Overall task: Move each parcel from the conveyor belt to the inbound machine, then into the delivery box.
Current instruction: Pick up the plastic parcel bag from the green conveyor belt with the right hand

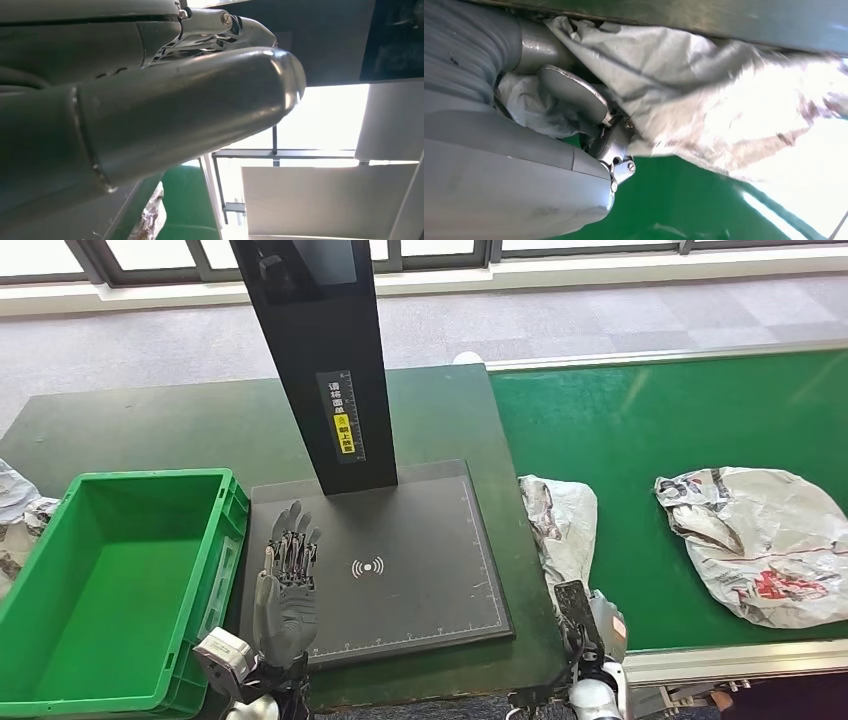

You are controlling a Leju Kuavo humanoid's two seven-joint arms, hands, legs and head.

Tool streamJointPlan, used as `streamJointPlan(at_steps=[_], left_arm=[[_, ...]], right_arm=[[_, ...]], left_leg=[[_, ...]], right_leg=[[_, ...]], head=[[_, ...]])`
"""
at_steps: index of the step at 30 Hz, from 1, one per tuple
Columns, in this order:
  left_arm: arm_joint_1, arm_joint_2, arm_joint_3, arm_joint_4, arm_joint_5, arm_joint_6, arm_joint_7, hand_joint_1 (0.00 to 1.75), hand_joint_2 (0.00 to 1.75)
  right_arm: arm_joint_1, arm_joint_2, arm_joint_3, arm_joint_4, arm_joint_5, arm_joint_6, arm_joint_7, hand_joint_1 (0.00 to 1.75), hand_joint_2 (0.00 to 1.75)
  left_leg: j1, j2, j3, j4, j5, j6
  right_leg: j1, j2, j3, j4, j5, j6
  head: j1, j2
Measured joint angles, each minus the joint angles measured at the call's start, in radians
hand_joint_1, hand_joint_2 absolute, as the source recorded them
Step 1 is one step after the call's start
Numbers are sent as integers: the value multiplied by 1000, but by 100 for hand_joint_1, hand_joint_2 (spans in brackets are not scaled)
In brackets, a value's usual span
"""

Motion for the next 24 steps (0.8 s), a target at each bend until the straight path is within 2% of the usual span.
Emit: streamJointPlan(at_steps=[4,11,17,24], left_arm=[[-2,0,0,4,-2,0,-4,0,0],[-8,0,0,9,-3,0,-6,0,0],[-8,0,0,9,-3,0,-6,0,0],[-10,0,0,13,-3,-2,-6,0,0]], right_arm=[[53,14,1,-118,-125,61,-70,175,175],[79,31,7,-206,-137,70,-76,175,175],[85,33,17,-228,-137,71,-77,175,175],[87,38,17,-238,-159,77,-89,175,175]], left_leg=[[0,-1,-2,-2,1,-1],[-1,-8,1,-2,3,-3],[-4,-9,-6,-2,2,-2],[-6,-11,0,-1,4,0]], right_leg=[[0,-1,-3,1,-1,-1],[-1,-9,-5,1,-2,-2],[-4,-10,-4,0,-2,-1],[-6,-12,-5,0,-2,0]], head=[[0,0],[0,0],[0,0],[0,0]])
